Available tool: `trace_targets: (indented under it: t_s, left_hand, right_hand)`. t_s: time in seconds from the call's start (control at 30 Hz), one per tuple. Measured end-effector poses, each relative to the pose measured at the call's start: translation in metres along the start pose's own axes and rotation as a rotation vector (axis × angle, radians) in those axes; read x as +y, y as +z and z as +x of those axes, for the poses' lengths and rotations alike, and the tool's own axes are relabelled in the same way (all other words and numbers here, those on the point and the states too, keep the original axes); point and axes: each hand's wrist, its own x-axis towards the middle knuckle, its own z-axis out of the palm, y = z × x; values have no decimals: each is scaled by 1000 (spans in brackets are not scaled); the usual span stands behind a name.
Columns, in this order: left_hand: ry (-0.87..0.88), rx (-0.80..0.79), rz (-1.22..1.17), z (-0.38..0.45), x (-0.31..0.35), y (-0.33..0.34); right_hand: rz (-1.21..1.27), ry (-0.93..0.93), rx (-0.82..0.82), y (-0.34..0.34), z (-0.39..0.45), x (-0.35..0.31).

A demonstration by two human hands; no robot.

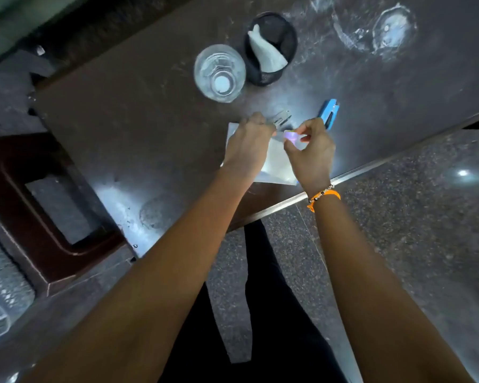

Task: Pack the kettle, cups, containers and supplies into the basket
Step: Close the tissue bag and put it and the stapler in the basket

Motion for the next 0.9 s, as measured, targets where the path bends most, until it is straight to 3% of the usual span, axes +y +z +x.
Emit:
trace_targets:
  t_s: [0.13,0.3,0.4,0.53,0.63,0.7,0.9]
  left_hand:
    - [-190,186,-378,-61,-37,-16]
    - [-581,306,-676,-145,-102,-34]
    - [-798,384,-1107,-199,-149,-47]
    - [-881,566,-1493,-259,-203,-74]
    - [-877,744,-1494,-299,-247,-97]
    - [-880,831,-1365,-317,-273,-113]
    - [-936,921,-952,-342,-360,-160]
  right_hand:
    - [157,36,-110,20,-37,-32]
    - [252,19,-327,64,-82,-78]
    - [246,-50,-534,102,-115,-115]
    - [187,-188,-758,149,-161,-168]
    - [197,-229,-886,187,-200,-205]
    - [206,-249,-939,211,-220,-226]
    - [82,-396,-1004,284,-262,-282]
